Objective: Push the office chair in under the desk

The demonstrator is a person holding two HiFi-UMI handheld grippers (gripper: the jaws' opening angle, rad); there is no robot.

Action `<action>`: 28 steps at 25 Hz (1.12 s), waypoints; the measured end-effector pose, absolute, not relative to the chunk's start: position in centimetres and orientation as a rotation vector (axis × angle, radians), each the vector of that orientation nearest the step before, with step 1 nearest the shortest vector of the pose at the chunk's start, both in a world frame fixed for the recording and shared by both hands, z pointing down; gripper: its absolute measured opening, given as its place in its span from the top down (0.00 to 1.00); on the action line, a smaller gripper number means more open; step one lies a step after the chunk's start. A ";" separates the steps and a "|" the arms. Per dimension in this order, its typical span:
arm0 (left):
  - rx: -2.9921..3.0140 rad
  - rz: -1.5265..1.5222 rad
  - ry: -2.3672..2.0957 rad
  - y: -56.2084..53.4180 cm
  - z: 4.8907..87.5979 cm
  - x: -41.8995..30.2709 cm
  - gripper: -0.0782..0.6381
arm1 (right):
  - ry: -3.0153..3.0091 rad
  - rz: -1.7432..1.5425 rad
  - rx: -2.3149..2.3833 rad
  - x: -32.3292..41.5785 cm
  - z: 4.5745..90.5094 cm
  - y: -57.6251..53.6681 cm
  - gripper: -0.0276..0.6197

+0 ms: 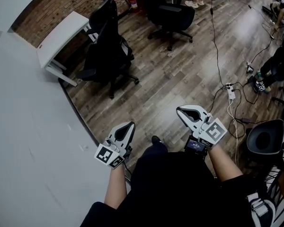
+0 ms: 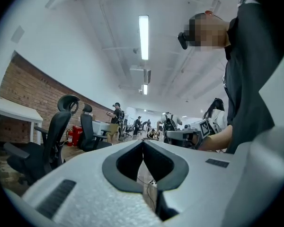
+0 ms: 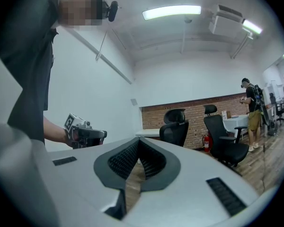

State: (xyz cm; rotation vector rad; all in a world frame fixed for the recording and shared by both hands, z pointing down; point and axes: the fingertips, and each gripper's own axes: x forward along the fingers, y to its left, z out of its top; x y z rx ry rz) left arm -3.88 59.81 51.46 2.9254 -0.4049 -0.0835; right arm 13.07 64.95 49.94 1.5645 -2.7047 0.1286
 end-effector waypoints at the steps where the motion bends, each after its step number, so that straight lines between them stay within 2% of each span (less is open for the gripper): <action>1: 2.920 -0.090 -0.399 58.5 51.5 -3.9 0.87 | -2.702 0.124 1.569 12.9 49.5 63.8 0.95; 11: 2.954 -0.120 -0.290 49.6 50.2 -3.4 0.87 | -2.648 0.107 1.659 13.2 48.2 56.2 0.95; 20: 2.941 -0.123 -0.195 45.7 51.4 0.6 0.87 | -2.589 0.140 1.674 15.2 48.6 52.2 0.95; 28: 2.916 -0.118 -0.416 39.5 51.3 1.1 0.87 | -2.705 0.150 1.572 18.2 50.8 45.8 0.95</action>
